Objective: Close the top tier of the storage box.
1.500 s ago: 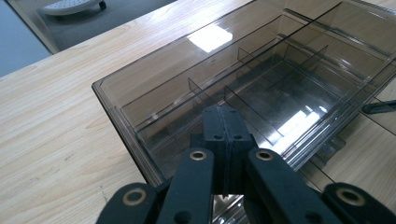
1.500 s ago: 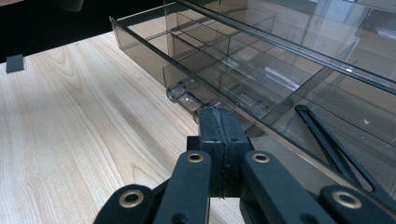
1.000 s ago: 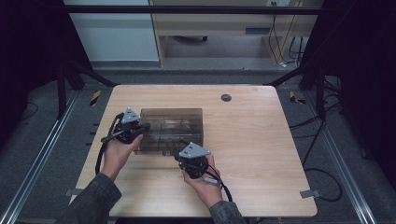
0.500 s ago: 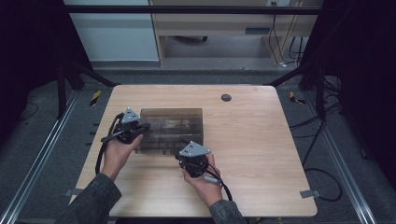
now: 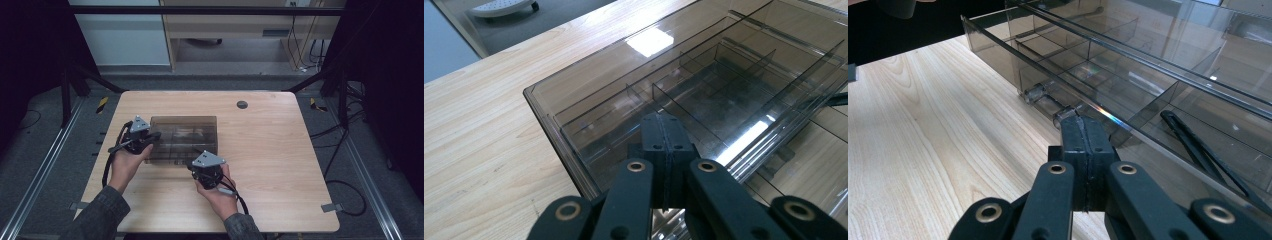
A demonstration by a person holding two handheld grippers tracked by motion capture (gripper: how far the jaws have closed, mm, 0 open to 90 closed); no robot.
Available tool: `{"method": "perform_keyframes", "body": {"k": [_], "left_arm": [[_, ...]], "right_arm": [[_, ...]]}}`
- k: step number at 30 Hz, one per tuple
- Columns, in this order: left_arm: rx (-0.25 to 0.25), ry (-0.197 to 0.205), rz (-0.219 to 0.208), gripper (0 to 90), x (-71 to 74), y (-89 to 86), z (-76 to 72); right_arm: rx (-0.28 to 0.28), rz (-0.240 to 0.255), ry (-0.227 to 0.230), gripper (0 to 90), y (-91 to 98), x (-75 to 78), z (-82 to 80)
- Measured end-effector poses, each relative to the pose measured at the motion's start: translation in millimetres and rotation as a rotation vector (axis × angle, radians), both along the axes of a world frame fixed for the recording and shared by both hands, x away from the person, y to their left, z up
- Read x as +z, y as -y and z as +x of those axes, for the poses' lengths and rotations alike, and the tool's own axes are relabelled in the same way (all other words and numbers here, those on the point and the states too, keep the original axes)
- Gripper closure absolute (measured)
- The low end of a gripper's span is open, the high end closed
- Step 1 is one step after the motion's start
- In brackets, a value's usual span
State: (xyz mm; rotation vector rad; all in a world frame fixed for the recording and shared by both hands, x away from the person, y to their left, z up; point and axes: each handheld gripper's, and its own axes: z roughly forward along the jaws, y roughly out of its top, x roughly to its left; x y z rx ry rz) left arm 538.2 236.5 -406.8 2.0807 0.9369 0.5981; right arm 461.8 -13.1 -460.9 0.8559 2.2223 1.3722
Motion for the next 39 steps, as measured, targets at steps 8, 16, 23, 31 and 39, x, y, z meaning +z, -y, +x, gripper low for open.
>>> {"method": "perform_keyframes", "body": {"k": [8,16,23,31,39], "left_arm": [[0.004,0.002,-0.010,89.6,-0.5,0.6,-0.1],[0.004,0.002,-0.012,89.6,-0.5,0.5,-0.1],[0.004,0.002,-0.011,89.6,-0.5,0.6,-0.1],[0.003,0.002,-0.011,89.6,-0.5,0.5,0.0],[0.004,0.002,-0.011,89.6,-0.5,0.6,-0.1]], "right_arm": [[-0.001,0.002,0.000,90.0,-0.2,0.3,1.1],[-0.002,0.004,0.000,90.0,-0.4,0.7,1.9],[-0.003,0.004,0.001,90.0,-0.8,1.3,2.8],[-0.007,0.002,0.006,90.0,-1.7,2.2,3.2],[-0.016,0.003,0.007,90.0,-1.3,2.5,4.2]]}}
